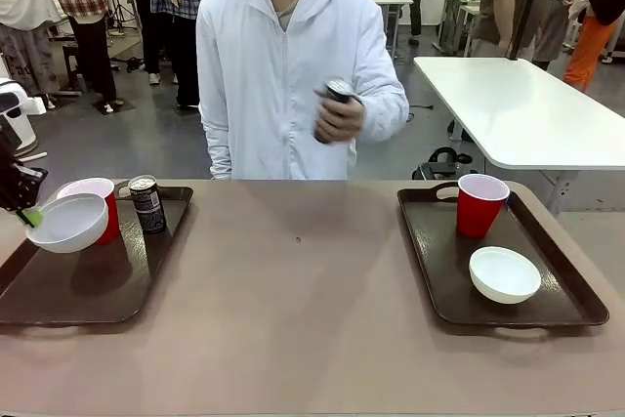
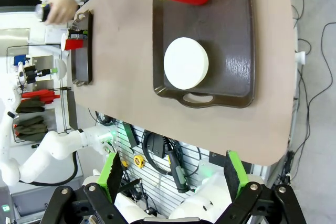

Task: Prepare tableware on both trays.
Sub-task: Pick up a Picnic Bowl from the table and place it on a Handle tray.

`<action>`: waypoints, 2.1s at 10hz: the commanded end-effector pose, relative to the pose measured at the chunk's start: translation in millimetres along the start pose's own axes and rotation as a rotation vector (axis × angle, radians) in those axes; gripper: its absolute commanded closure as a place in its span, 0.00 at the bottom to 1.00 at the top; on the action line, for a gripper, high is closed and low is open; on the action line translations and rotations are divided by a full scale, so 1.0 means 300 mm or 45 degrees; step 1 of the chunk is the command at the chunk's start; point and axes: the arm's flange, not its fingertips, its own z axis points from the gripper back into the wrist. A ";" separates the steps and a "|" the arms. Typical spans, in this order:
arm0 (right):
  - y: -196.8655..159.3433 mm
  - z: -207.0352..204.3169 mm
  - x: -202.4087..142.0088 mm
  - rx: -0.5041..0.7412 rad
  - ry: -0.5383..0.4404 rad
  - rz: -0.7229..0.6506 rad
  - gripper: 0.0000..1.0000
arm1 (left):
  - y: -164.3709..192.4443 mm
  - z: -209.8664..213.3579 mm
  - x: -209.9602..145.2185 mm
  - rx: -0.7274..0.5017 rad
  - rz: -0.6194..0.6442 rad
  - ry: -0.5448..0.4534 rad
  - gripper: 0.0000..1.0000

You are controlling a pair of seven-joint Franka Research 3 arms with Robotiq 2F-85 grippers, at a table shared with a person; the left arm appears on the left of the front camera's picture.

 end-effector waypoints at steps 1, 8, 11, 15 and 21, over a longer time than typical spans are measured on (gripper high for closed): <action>0.000 0.000 -0.005 0.019 -0.003 0.022 0.00 | -0.002 -0.111 0.038 0.015 0.012 -0.002 0.98; 0.000 0.000 -0.005 0.019 -0.003 0.022 0.00 | -0.030 -0.317 0.064 0.115 -0.022 0.111 0.98; 0.000 0.000 -0.005 0.019 -0.003 0.022 0.00 | -0.042 -0.264 0.041 0.089 -0.060 0.136 0.07; 0.000 0.000 -0.005 0.019 -0.003 0.022 0.00 | -0.089 -0.121 -0.023 0.101 -0.147 0.105 0.46; 0.000 0.000 -0.005 0.019 -0.003 0.022 0.00 | -0.159 0.093 -0.131 0.065 -0.239 0.158 0.00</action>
